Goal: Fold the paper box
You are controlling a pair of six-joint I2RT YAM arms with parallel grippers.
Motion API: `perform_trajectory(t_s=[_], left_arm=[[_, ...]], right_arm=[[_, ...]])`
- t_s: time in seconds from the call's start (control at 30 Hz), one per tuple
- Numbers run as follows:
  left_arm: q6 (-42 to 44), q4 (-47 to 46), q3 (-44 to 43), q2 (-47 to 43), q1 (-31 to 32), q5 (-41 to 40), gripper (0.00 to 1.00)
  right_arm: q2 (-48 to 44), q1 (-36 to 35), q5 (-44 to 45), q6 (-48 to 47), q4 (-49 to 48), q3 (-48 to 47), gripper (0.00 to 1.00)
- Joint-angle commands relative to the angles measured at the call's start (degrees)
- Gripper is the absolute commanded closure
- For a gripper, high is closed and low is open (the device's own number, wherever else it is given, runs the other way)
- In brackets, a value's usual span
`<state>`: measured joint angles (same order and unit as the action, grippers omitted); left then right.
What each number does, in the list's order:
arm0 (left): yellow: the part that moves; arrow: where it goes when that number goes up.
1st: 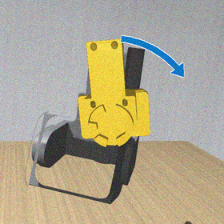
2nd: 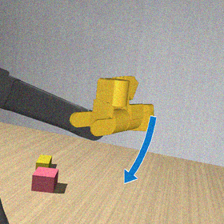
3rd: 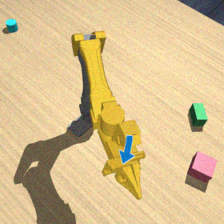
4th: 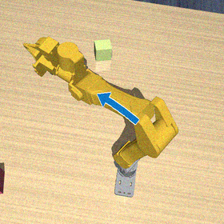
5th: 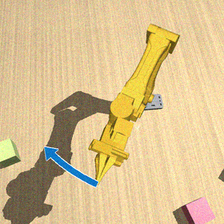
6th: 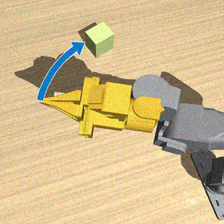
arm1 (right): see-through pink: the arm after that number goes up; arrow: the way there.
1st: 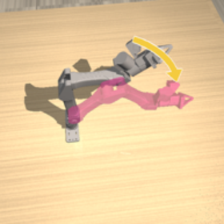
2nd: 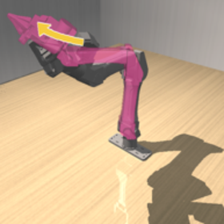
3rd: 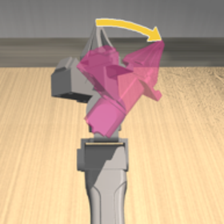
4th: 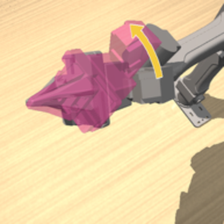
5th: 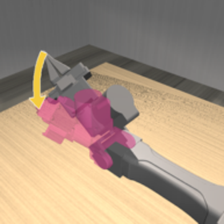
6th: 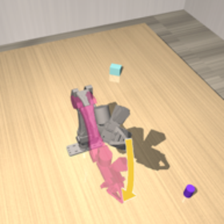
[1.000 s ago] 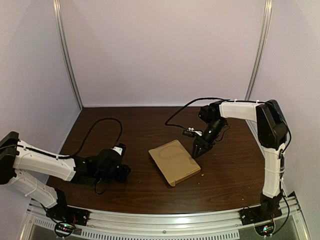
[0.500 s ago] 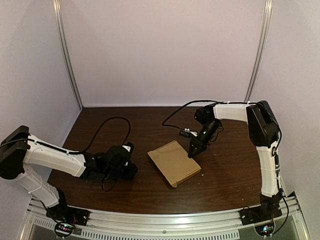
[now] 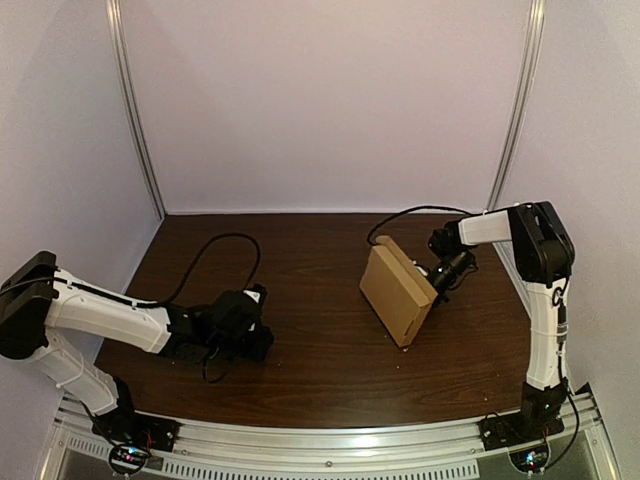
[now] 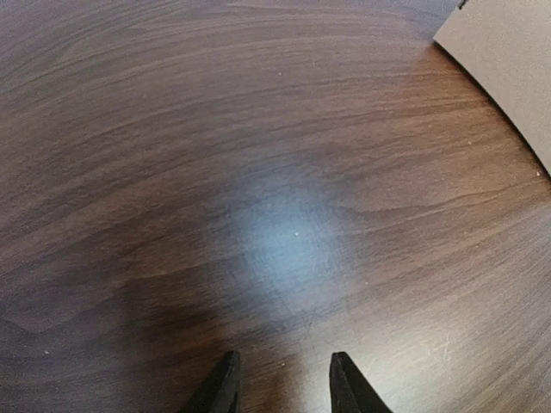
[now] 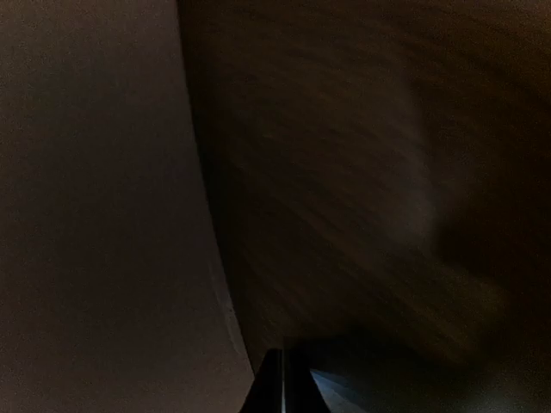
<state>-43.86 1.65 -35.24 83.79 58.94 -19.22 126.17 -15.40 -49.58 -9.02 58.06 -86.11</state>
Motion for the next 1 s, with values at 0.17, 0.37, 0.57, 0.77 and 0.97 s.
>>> perform_trajectory(t_s=[0.17, 0.37, 0.57, 0.77, 0.97], left_arm=[[-1.22, -10.56, -7.9, 11.27, 0.2, -0.84, 0.6], [1.65, -6.17, -24.62, 23.36, 0.19, -0.39, 0.62], [3.62, -3.59, -27.98, 23.13, 0.19, -2.03, 0.62], [5.36, -2.01, -25.93, 22.08, 0.32, -3.45, 0.62], [7.6, 1.31, -22.26, 17.41, 0.87, -4.21, 0.63]], right_arm=[[0.22, 4.02, 5.09, 1.33, -2.35, 4.78, 0.91], [-7.81, 7.5, 10.02, -0.27, 1.84, 5.39, 0.85], [-16.42, 15.5, 12.01, -4.44, 9.32, 5.76, 0.8], [-19.55, 17.57, 16.45, -13.92, 6.26, 4.8, 0.78], [-21.76, 7.2, 25.9, -20.65, 0.85, 9.84, 0.79]])
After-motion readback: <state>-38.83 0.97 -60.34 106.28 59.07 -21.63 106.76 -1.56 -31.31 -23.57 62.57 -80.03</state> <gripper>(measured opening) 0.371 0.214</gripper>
